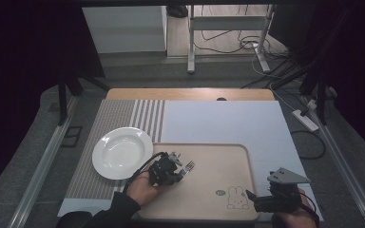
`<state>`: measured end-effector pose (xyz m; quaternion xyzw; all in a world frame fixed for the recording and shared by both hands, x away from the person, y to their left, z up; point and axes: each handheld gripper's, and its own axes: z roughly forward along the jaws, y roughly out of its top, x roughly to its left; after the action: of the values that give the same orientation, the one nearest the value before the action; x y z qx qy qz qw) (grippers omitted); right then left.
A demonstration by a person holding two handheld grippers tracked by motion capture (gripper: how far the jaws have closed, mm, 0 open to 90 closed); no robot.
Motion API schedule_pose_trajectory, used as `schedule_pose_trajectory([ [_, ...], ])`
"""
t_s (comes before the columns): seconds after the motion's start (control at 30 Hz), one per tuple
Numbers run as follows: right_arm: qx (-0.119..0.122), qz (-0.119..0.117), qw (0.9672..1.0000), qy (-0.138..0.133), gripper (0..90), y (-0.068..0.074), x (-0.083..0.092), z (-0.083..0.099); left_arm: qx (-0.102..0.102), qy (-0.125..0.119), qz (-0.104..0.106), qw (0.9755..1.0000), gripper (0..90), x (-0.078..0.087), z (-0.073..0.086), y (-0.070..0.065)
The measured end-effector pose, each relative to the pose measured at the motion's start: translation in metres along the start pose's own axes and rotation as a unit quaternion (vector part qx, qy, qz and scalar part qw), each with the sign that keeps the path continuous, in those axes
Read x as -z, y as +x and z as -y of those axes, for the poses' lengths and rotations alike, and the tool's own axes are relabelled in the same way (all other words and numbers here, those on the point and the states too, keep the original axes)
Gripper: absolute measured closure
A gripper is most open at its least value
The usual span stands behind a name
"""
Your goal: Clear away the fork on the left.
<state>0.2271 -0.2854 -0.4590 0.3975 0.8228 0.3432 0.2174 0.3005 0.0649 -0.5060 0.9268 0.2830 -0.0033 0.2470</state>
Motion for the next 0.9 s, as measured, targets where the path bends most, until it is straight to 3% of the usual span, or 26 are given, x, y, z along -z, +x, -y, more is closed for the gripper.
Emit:
schedule_pose_trajectory([
  [0.03, 0.000, 0.000, 1.0000, 0.000, 0.0, 0.000, 0.000, 0.000, -0.004, 0.007, -0.007, 0.9999, 88.9, -0.003, 0.000, 0.000],
  [0.37, 0.003, -0.001, 1.0000, 0.000, 0.0, 0.000, 0.001, 0.000, 0.024, -0.003, -0.036, 0.9991, 88.9, 0.000, 0.005, 0.013],
  [0.63, 0.003, -0.001, 1.0000, 0.001, 0.0, 0.000, 0.000, 0.000, 0.065, -0.004, -0.062, 0.9959, 88.8, 0.009, 0.016, 0.036],
  [0.9, 0.004, -0.002, 1.0000, 0.002, 0.0, 0.001, 0.000, 0.000, 0.093, 0.001, -0.083, 0.9922, 88.8, 0.017, 0.025, 0.050],
])
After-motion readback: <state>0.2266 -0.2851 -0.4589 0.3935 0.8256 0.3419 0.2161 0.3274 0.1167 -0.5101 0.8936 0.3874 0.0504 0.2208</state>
